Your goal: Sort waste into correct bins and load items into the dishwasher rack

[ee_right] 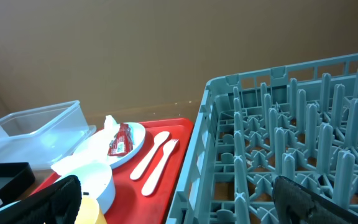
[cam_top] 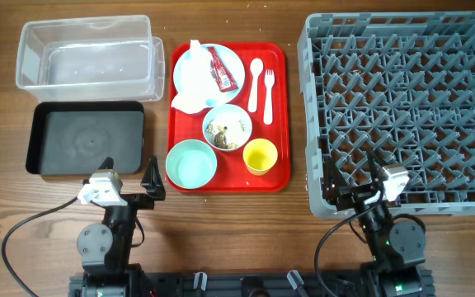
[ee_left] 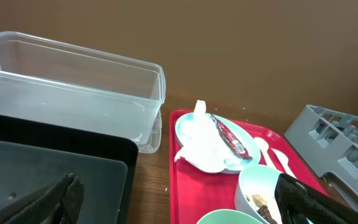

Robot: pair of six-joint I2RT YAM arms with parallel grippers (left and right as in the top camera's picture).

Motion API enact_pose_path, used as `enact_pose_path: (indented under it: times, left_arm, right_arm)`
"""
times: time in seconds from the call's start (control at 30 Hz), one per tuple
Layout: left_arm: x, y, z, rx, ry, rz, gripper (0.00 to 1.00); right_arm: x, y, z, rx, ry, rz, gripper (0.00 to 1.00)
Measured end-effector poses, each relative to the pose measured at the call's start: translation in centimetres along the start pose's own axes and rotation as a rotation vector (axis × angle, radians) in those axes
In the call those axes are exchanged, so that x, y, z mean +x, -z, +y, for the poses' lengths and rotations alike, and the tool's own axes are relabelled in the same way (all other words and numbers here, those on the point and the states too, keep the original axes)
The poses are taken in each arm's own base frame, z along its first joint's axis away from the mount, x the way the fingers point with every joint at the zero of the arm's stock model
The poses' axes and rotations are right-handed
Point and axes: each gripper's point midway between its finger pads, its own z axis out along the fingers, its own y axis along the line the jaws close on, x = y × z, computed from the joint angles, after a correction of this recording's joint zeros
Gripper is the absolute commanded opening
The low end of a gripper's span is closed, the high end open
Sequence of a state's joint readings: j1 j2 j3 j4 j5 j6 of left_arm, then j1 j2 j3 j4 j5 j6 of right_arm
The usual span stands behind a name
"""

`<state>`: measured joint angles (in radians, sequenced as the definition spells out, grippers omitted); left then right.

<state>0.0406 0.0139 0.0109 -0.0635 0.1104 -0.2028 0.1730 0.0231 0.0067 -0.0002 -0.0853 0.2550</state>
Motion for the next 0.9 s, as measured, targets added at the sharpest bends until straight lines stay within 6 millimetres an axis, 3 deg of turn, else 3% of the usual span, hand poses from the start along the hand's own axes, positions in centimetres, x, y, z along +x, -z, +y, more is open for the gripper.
enact_pose_path:
  times: [0.37,0.77,0.9]
  left_arm:
    - [0.2,0.1,-1.2,0.070,-0.001,0.015,1.00]
    - [0.2,0.1,-0.9,0.044,0.003,0.035,1.00]
    - [-2.8,-0.5,-1.7,0.033,0.009,0.076,1.00]
  right_arm:
    - [0.0,0.0,0.0,0.000,0.000,0.000,1.00]
    - [0.0,0.0,0.0,0.000,0.000,0.000,1.00]
    - [0.0,0.0,0.0,0.000,0.000,0.000,1.00]
